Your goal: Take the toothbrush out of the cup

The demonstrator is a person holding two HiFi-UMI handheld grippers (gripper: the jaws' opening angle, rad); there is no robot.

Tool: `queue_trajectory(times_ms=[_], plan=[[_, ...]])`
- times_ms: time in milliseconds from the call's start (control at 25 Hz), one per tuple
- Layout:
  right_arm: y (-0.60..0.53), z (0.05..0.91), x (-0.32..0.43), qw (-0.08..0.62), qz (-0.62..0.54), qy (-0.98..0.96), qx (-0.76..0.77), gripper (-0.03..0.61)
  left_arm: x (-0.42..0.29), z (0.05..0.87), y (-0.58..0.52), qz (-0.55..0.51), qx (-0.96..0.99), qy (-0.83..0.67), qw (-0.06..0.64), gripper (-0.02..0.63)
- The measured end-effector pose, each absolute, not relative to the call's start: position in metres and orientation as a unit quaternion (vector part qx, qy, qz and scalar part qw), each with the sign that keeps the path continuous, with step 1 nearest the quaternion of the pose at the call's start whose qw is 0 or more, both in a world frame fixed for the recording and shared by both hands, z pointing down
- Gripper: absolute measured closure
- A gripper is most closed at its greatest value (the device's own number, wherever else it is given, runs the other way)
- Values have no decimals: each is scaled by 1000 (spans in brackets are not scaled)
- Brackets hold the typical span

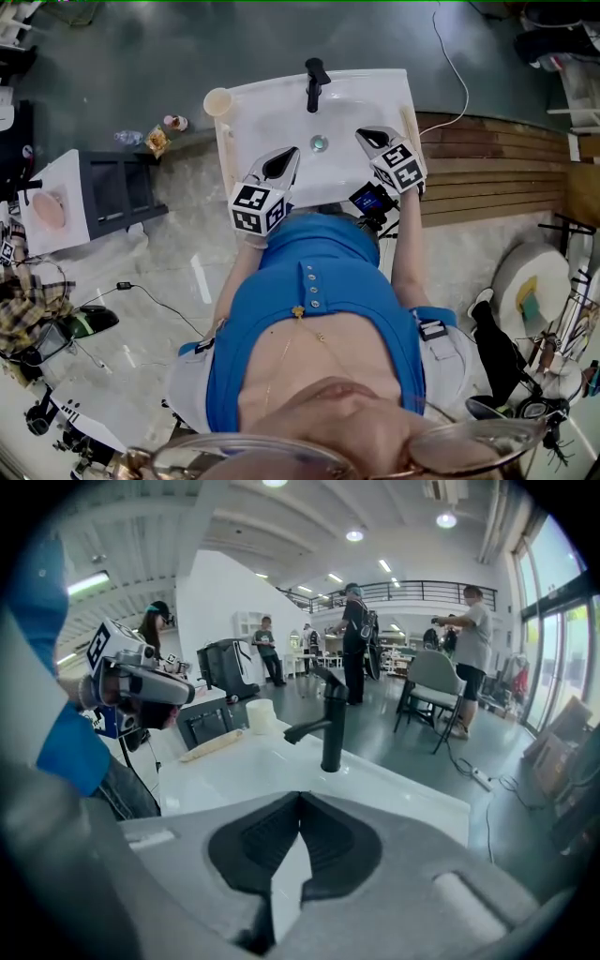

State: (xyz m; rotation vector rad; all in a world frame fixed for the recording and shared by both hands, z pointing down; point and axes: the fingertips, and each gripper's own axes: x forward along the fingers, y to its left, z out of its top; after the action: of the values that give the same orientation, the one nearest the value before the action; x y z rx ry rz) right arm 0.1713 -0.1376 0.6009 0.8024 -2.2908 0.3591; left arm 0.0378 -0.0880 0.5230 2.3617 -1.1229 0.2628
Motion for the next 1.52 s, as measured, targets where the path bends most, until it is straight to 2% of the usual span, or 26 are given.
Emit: queue_trajectory(times_ms=[520,1080,1520], plan=[[-122,538,109,242,70,-937,242,577,43,511,-89,89,879,-405,236,614],[-109,464,78,136,27,-960,242,577,47,469,-96,51,893,-402,194,614],[-104,441,71,109,7,-963,244,577,48,434,-100,19,902,-399,163,612]])
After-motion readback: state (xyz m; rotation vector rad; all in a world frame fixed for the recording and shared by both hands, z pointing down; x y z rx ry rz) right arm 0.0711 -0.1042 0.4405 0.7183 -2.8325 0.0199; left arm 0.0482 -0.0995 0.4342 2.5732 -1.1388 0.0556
